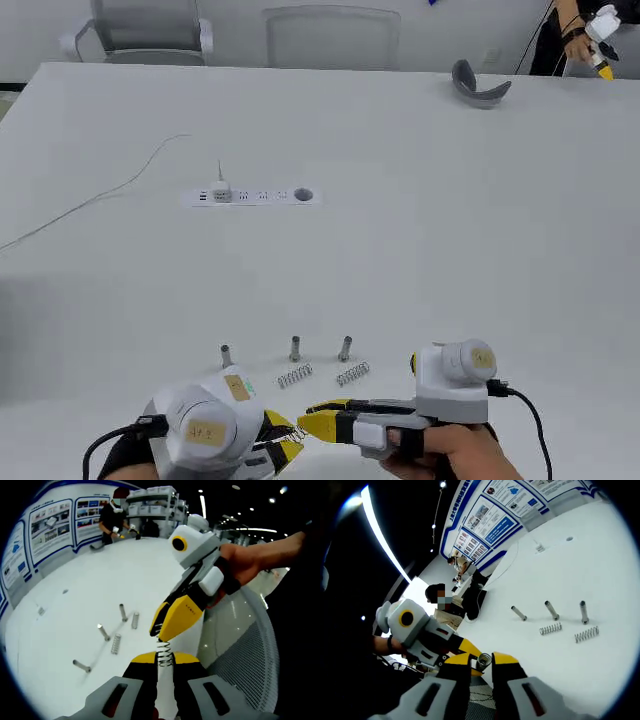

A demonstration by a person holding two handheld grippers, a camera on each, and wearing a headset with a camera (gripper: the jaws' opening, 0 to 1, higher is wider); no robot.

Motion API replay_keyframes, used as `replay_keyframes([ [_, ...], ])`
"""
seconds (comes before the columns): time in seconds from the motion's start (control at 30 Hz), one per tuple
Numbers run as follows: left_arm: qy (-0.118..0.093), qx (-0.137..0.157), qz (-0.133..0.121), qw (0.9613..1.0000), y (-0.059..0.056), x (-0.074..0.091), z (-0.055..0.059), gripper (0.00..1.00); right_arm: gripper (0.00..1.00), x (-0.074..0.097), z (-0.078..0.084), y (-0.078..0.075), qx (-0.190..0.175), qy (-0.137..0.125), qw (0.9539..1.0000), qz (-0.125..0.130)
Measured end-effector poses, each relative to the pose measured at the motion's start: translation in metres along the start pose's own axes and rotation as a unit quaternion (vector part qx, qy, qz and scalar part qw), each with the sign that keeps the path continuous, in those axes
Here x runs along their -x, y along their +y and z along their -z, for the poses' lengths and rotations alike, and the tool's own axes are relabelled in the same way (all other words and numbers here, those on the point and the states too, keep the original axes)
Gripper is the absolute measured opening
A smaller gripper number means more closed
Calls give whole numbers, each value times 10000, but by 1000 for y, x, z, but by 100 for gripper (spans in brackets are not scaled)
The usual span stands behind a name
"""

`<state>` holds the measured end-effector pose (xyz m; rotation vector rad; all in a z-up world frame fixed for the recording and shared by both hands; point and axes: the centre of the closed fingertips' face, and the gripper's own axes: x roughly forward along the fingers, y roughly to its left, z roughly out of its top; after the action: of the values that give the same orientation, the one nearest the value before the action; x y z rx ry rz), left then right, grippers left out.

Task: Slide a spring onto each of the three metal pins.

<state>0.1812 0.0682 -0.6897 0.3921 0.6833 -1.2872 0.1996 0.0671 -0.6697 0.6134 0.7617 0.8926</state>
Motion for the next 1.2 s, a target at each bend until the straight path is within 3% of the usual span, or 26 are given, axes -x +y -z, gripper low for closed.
replay_keyframes([
  [0.23,-147,-8,75,9999,6,4,-10,10,12,1,-9,5,273,249,9993,-33],
  [0.4,-363,109,277,9989,7,6,-19,10,12,5,-15,12,906,658,9937,-102],
  [0.57,-586,165,623,9962,2,9,-29,10,12,10,-17,21,1615,1148,9798,-283],
  [0.67,-592,85,710,9957,0,9,-31,10,12,13,-14,22,1908,1496,9694,-381],
  [0.73,-593,62,733,9955,-1,9,-32,10,12,13,-14,22,2008,1595,9657,-414],
  [0.83,-613,62,785,9950,-3,8,-34,10,12,14,-13,25,2277,1776,9561,-495],
  [0.9,-633,48,815,9947,-4,8,-34,10,12,14,-13,27,2337,1837,9533,-535],
  [1.1,-600,-42,912,9940,-9,11,-34,10,13,11,0,27,2628,2197,9371,-667],
  [1.2,-541,-116,954,9939,-12,11,-31,10,13,9,5,28,2635,2295,9340,-744],
])
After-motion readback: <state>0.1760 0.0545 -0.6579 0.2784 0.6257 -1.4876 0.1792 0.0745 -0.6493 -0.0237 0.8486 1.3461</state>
